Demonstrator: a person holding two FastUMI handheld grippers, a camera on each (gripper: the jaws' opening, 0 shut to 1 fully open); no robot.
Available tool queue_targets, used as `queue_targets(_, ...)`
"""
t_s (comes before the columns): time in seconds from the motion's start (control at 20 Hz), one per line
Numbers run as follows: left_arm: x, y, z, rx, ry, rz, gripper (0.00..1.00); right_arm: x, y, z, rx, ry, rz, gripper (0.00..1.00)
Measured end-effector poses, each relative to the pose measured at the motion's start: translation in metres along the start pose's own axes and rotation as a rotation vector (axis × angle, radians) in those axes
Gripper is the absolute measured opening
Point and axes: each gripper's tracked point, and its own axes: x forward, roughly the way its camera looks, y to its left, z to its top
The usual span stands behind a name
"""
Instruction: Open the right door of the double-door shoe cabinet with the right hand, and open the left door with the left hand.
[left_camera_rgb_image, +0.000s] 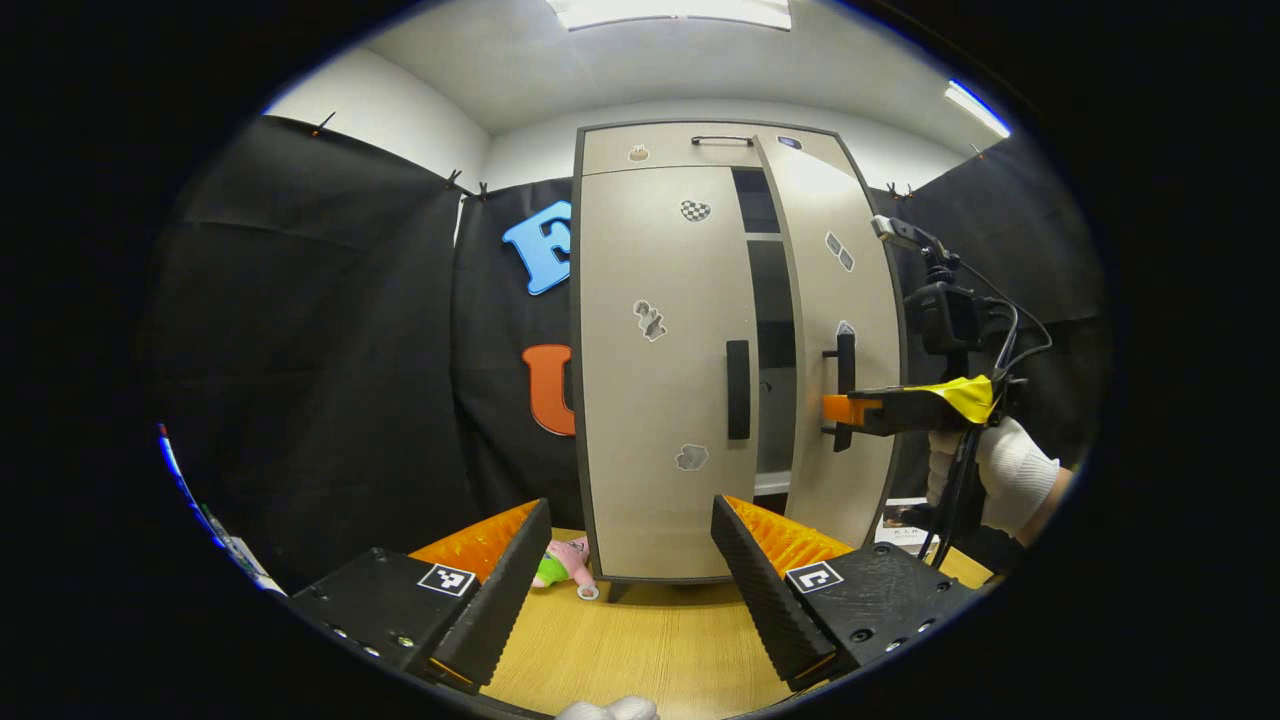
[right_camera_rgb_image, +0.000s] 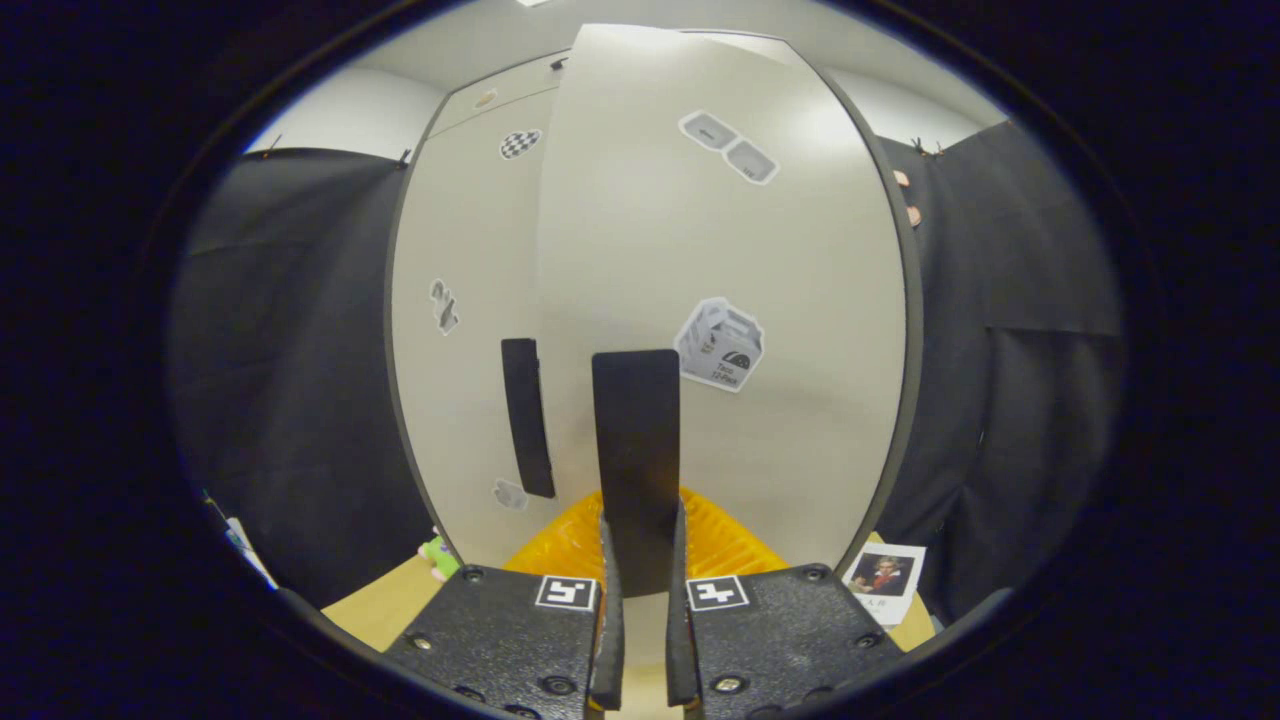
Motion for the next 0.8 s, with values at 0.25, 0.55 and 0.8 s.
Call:
queue_targets(0.25,0.003,-0.010,0.003,-0.003,-0.005,-0.016,0.97,-0.023,-0.011,-0.004,0.007,0.000,0.006,0.19)
queue_targets(0.55,0.009,-0.023,0.005,0.001,-0.010,-0.039,0.97,-0.052,-0.031,-0.008,0.015,-0.003,0.010,0.19)
queue_targets(0.8,0.015,-0.043,0.008,0.003,-0.014,-0.076,0.97,-0.079,-0.057,-0.012,0.038,-0.001,-0.010,0.17)
